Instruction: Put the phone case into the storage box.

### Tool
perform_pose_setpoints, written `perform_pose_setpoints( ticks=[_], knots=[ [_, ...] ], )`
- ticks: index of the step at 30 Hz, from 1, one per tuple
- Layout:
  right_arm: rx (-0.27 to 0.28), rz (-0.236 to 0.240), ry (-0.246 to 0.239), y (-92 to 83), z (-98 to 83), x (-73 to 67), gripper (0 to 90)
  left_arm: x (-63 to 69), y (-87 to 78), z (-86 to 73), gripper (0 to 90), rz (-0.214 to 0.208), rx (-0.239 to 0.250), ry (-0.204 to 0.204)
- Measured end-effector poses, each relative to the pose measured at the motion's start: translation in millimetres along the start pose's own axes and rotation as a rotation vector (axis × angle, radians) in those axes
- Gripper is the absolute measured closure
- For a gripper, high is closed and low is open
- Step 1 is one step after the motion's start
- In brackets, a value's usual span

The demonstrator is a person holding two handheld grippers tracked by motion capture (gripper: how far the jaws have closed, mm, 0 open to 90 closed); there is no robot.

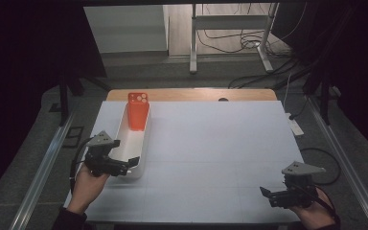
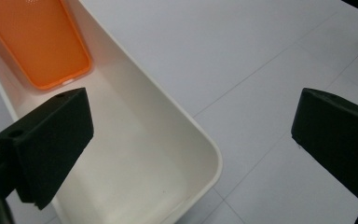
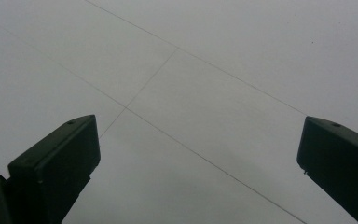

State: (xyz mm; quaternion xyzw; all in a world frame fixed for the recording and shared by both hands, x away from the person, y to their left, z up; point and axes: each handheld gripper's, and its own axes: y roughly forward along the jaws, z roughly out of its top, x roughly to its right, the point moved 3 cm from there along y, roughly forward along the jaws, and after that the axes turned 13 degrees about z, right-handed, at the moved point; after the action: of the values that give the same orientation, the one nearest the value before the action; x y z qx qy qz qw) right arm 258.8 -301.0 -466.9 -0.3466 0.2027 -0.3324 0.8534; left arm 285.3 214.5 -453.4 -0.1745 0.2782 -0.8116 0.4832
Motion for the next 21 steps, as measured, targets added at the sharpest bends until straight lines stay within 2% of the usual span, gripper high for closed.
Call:
perform_pose_setpoints(
  ticks=[21],
  knots=[
    [-0.005,-0.001,-0.001,0.4,0.0,-0.2,0.0,9.3,-28.3,-25.2,0.0,0.037,0.011,0.007]
  ],
)
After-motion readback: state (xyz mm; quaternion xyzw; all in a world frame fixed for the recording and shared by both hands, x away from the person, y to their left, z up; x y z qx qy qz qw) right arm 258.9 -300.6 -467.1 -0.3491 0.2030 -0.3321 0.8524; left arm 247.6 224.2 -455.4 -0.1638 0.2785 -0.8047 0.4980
